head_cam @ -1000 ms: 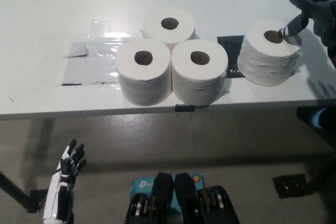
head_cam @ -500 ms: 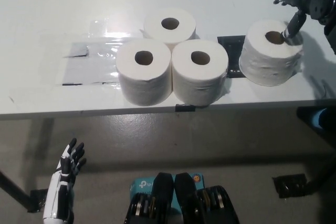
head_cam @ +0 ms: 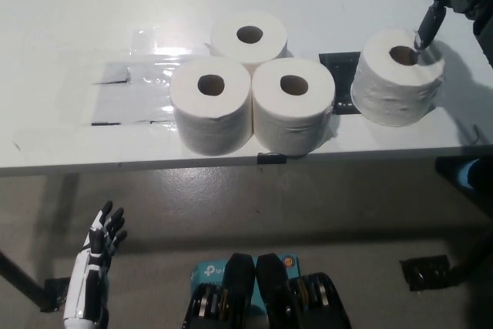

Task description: A few rolls of toilet paper are kept infront of the robot and the robot uses its right hand to lift one of the rolls and and places it on top of the other rolls to stack it.

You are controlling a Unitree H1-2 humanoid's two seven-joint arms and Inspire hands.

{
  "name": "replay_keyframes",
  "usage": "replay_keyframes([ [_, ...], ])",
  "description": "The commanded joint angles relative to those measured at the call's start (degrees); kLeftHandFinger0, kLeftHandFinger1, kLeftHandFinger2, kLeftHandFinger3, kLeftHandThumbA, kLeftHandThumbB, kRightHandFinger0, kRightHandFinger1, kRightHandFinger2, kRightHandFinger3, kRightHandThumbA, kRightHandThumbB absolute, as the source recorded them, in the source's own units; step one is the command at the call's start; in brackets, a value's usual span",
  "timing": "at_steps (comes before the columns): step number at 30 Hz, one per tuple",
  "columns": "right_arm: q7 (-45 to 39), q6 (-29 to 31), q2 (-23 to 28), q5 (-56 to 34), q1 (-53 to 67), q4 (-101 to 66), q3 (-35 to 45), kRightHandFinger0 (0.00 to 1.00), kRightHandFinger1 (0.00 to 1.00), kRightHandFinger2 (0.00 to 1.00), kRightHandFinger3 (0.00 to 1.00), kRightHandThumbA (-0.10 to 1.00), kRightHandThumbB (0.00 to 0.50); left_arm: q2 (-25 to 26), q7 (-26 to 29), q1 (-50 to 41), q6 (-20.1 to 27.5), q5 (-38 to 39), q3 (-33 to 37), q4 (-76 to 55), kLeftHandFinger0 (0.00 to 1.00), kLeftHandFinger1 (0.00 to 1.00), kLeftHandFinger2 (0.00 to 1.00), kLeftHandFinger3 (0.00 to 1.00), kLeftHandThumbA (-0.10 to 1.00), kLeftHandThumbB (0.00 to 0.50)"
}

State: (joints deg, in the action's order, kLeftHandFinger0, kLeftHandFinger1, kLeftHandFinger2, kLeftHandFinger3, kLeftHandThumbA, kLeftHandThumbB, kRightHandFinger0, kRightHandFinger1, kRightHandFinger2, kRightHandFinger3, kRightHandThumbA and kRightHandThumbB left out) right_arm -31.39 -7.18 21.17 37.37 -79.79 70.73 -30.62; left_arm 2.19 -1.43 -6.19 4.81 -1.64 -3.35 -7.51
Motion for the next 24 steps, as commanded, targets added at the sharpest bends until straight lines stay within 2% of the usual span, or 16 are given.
replay_keyframes([
  [1, -0.01, 1.25, -0.17, -0.33, -4.78, 0.51, -0.32, 1.00, 1.00, 1.00, 1.00, 0.98, 0.483, 0.63, 0.40, 0.48, 1.37, -0.08, -0.15, -1.55, 1.00, 1.00, 1.00, 1.00, 1.00, 0.276],
  [4, -0.20, 0.82, -0.37, -0.32, -4.43, 0.57, -0.33, 1.00, 1.00, 1.00, 1.00, 0.98, 0.490, 0.65, 0.35, 0.29, 1.15, -0.38, 0.02, -1.71, 1.00, 1.00, 1.00, 1.00, 1.00, 0.272],
  [8, -0.73, 1.57, -0.75, 0.33, -4.19, 0.95, -1.27, 1.00, 1.00, 1.00, 1.00, 1.00, 0.460, 0.63, 0.35, 0.30, 1.39, -0.33, 0.02, -1.73, 1.00, 1.00, 1.00, 1.00, 1.00, 0.269],
  [11, -0.65, 2.57, -1.01, 0.11, -4.25, 2.15, -1.88, 1.00, 1.00, 1.00, 1.00, 1.00, 0.457, 0.58, 0.32, 0.32, 1.27, -0.21, 0.02, -1.98, 1.00, 1.00, 1.00, 1.00, 1.00, 0.258],
  [16, 0.98, 1.98, -1.47, 0.09, -3.95, 3.54, -2.05, 1.00, 1.00, 1.00, 1.00, 1.00, 0.471, 0.57, 0.24, 0.36, 1.54, 0.13, -0.04, -1.77, 1.00, 1.00, 1.00, 1.00, 1.00, 0.259],
  [22, 1.69, 1.60, -1.87, 0.25, -3.79, 5.09, -2.29, 1.00, 1.00, 1.00, 1.00, 0.96, 0.450, 0.56, 0.29, 0.54, 1.64, -0.02, 0.01, -1.89, 1.00, 1.00, 1.00, 1.00, 1.00, 0.256],
  [24, 2.40, 1.67, -1.94, 0.65, -3.68, 5.46, -2.69, 1.00, 1.00, 1.00, 1.00, 0.97, 0.460, 0.63, 0.29, 0.48, 1.75, -0.12, 0.01, -1.78, 1.00, 1.00, 1.00, 1.00, 1.00, 0.257],
])
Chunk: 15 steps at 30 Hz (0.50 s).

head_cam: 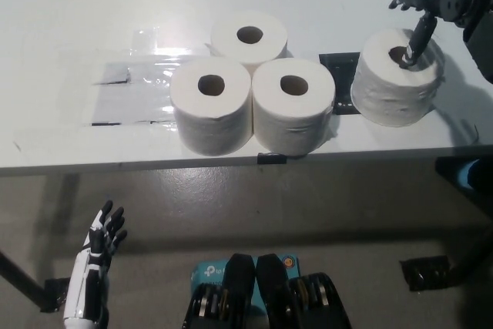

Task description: A few rolls of toilet paper are kept infront of the robot and the robot uses its right hand to lift one of the rolls and and places it on top of the other rolls to stack it.

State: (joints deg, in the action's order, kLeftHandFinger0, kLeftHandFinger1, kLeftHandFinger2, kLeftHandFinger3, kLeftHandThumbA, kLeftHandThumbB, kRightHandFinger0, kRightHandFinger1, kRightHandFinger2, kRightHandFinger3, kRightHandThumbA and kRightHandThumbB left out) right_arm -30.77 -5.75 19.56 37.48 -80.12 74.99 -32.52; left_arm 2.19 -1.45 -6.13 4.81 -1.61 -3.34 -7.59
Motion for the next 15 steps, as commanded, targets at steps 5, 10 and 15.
replay_keyframes([
  [5, 2.61, 0.46, 0.01, -0.16, -3.53, 1.93, -0.47, 1.00, 1.00, 1.00, 1.00, 0.98, 0.479, 0.55, 0.22, 0.21, 2.27, 0.04, 0.06, -1.44, 1.00, 1.00, 1.00, 1.00, 1.00, 0.245],
  [10, 2.46, -0.31, 0.54, -1.04, -5.10, 1.77, 0.52, 1.00, 1.00, 1.00, 1.00, 0.96, 0.500, 0.62, 0.19, 0.18, 1.86, -0.27, 0.19, -1.58, 1.00, 1.00, 1.00, 1.00, 1.00, 0.259],
  [15, 1.83, 0.50, 0.90, -1.55, -7.08, 1.24, 1.21, 1.00, 1.00, 1.00, 1.00, 0.93, 0.420, 0.59, 0.16, 0.23, 1.90, 0.14, 0.04, -1.51, 1.00, 1.00, 1.00, 1.00, 1.00, 0.235],
])
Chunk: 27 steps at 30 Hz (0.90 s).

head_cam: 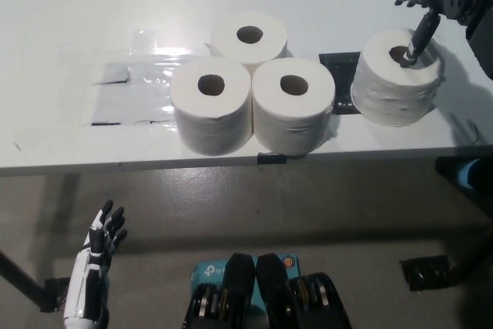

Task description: A few rolls of toilet paper are kept infront of the robot and the robot uses its right hand to lift one of the rolls and and places it on top of the other rolls to stack it.

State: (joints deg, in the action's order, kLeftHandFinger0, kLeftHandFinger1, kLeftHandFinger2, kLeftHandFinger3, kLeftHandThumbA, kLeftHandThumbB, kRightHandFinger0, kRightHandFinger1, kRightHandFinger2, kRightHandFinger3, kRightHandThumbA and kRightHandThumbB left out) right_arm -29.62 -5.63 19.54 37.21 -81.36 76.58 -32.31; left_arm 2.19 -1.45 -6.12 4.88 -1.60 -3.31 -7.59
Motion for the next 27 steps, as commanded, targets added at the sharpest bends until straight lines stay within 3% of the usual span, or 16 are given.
replay_keyframes([
  [1, 0.37, -0.13, 0.93, -1.57, -6.35, -0.47, 1.35, 1.00, 1.00, 1.00, 1.00, 0.91, 0.419, 0.60, 0.09, 0.17, 1.96, 0.26, 0.02, -1.49, 1.00, 1.00, 1.00, 1.00, 1.00, 0.221],
  [9, 0.58, 0.06, 0.84, -1.75, -6.45, -0.06, 1.53, 1.00, 1.00, 1.00, 1.00, 0.88, 0.446, 0.59, 0.01, -0.03, 1.35, -0.14, 0.35, -2.04, 1.00, 1.00, 1.00, 1.00, 1.00, 0.216],
  [13, 1.00, 0.34, 0.42, -1.40, -6.21, 0.32, 0.99, 1.00, 1.00, 1.00, 1.00, 0.89, 0.435, 0.63, 0.11, 0.11, 1.41, -0.25, 0.29, -2.15, 1.00, 1.00, 1.00, 1.00, 1.00, 0.187],
  [20, 1.40, 0.55, -0.24, -0.84, -5.46, 0.49, 0.26, 1.00, 1.00, 1.00, 1.00, 0.94, 0.436, 0.36, 0.33, 0.22, 1.70, -0.18, 0.23, -2.25, 1.00, 1.00, 1.00, 1.00, 1.00, 0.182],
  [27, 3.21, -0.02, -0.82, 0.31, -4.59, 1.30, -1.19, 1.00, 1.00, 1.00, 1.00, 0.95, 0.453, 0.37, 0.13, 0.10, 1.73, 0.23, 0.23, -2.26, 1.00, 1.00, 1.00, 1.00, 1.00, 0.207],
])
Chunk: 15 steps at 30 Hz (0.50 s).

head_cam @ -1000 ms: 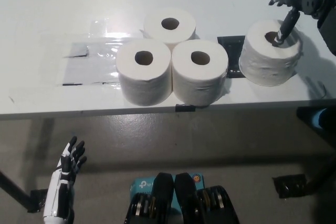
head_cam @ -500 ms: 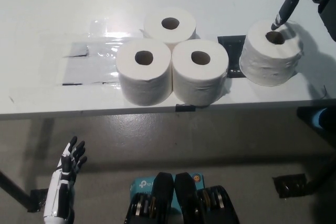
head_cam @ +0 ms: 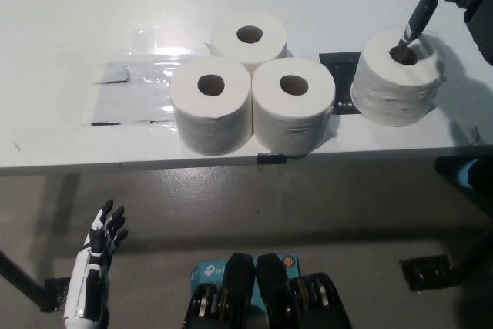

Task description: A few rolls of toilet paper are kept infront of the robot and the robot uses its right hand to lift one of the rolls and and places it on top of the other rolls to stack it.

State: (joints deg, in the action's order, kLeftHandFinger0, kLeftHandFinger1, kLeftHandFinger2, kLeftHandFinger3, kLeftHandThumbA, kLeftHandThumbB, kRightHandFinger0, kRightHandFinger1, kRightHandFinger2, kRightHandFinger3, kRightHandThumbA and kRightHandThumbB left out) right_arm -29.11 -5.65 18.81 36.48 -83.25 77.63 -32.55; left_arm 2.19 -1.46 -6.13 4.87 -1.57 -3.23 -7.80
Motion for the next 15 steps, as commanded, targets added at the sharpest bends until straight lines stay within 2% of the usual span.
replay_keyframes([
  [1, 2.82, 0.29, -0.10, 1.21, -2.66, 0.41, -1.28, 1.00, 1.00, 1.00, 1.00, 0.95, 0.454, 0.41, 0.15, 0.10, 1.81, 0.08, 0.17, -2.03, 1.00, 1.00, 1.00, 1.00, 1.00, 0.205],
  [4, 3.28, 0.00, -0.32, 0.82, -2.54, 0.73, -1.39, 1.00, 1.00, 1.00, 1.00, 0.95, 0.457, 0.51, 0.13, 0.13, 1.77, 0.02, 0.16, -2.13, 1.00, 1.00, 1.00, 1.00, 1.00, 0.192],
  [7, 3.63, -0.10, -0.48, 0.65, -2.16, 1.20, -1.45, 1.00, 1.00, 1.00, 1.00, 0.95, 0.443, 0.37, 0.24, 0.17, 2.09, -0.10, 0.21, -1.93, 1.00, 1.00, 1.00, 1.00, 1.00, 0.210],
  [10, 4.52, -0.30, -0.89, 0.85, -1.35, 1.99, -1.74, 1.00, 1.00, 1.00, 1.00, 0.92, 0.469, 0.35, 0.08, 0.18, 2.18, 0.19, 0.26, -1.97, 1.00, 1.00, 1.00, 1.00, 1.00, 0.224],
  [12, 4.96, 0.66, -1.00, 1.82, -0.88, 2.32, -2.86, 1.00, 1.00, 1.00, 1.00, 0.95, 0.473, 0.41, 0.07, 0.26, 1.91, 0.13, 0.26, -2.25, 1.00, 1.00, 1.00, 1.00, 1.00, 0.204],
  [15, 5.20, 0.35, -1.11, 2.25, -0.50, 2.54, -3.69, 1.00, 1.00, 1.00, 1.00, 0.97, 0.482, 0.41, 0.05, 0.21, 1.91, 0.07, 0.32, -2.35, 1.00, 1.00, 1.00, 1.00, 1.00, 0.205],
])
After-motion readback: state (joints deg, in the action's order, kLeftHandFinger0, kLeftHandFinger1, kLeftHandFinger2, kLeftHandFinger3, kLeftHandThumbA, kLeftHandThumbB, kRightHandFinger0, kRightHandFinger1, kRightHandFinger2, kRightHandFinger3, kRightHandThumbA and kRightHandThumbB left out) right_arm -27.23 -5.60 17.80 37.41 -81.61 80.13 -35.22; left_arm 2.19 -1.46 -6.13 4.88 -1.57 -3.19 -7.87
